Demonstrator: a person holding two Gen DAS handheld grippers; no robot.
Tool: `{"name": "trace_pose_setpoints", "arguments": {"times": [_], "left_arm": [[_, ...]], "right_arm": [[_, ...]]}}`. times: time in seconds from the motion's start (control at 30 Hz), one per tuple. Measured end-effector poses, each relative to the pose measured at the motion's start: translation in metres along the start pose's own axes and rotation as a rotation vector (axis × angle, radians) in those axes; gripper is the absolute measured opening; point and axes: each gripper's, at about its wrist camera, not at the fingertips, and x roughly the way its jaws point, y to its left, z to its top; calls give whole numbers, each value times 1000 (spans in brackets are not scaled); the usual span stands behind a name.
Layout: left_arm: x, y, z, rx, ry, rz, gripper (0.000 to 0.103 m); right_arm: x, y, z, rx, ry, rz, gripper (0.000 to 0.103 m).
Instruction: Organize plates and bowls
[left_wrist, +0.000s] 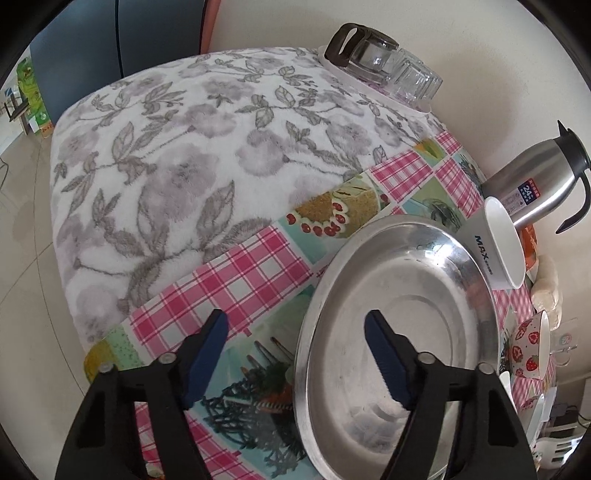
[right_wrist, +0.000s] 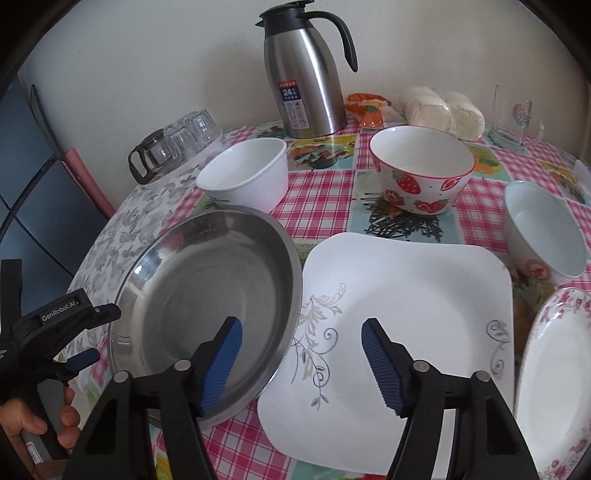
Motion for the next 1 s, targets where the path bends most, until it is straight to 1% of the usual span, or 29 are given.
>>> {"name": "trace_pose_setpoints", "arguments": {"times": [0.07, 0.13, 0.2, 0.27, 0.37, 0.43, 0.47, 0.53, 0.6, 0.73, 0.83, 1.0], "left_arm": [[6, 0, 1, -5, 11, -7, 66], [12, -1, 1, -1, 16, 4, 62], [13, -3, 4, 14, -5, 24, 52], [14, -2, 6, 11, -4, 3, 46], [17, -4, 8, 21, -5, -20, 36], [18, -7, 9, 32, -6, -35, 29], [20, -8, 9, 39, -4, -45, 24], [21, -11, 9, 57, -8, -43, 23], [21, -12, 9, 61, -11, -43, 23], [21, -9, 9, 58, -10, -57, 23], [21, -5, 10, 38, -3, -78, 22], [19, 7, 11, -21, 11, -125, 22]], "right_arm": [[4, 0, 1, 9, 6, 10, 64], [8, 0, 2, 13, 13, 21, 61], [11, -1, 3, 25, 17, 29, 54], [15, -2, 4, 36, 25, 32, 44], [20, -4, 6, 52, 36, 32, 33], [23, -6, 6, 63, 43, 43, 29], [25, -7, 5, 65, 48, 45, 25], [27, -6, 5, 64, 54, 50, 20], [27, -6, 6, 55, 48, 48, 19], [24, -4, 5, 46, 39, 64, 14], [23, -3, 5, 43, 42, 64, 14], [16, -4, 6, 61, 27, 107, 14]]}}
